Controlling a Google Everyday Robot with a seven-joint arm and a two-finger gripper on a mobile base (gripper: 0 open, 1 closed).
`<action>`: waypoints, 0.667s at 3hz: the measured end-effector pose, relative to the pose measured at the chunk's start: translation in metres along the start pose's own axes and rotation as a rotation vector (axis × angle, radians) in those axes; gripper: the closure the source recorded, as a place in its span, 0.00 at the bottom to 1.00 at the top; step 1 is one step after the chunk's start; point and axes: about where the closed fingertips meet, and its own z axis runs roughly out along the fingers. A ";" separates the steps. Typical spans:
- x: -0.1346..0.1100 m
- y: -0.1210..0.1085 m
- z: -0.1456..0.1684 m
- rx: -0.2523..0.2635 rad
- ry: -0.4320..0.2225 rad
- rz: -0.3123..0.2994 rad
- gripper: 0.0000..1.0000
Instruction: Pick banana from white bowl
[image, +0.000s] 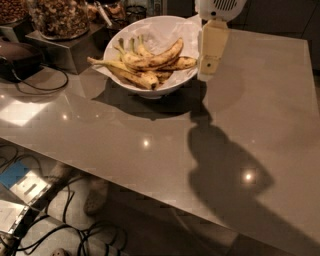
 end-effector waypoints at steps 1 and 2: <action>-0.035 -0.045 -0.003 0.049 0.001 -0.076 0.00; -0.076 -0.076 -0.007 0.104 -0.005 -0.155 0.00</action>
Offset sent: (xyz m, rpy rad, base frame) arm 0.0915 0.0982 0.0640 -0.1353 -0.0851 0.2067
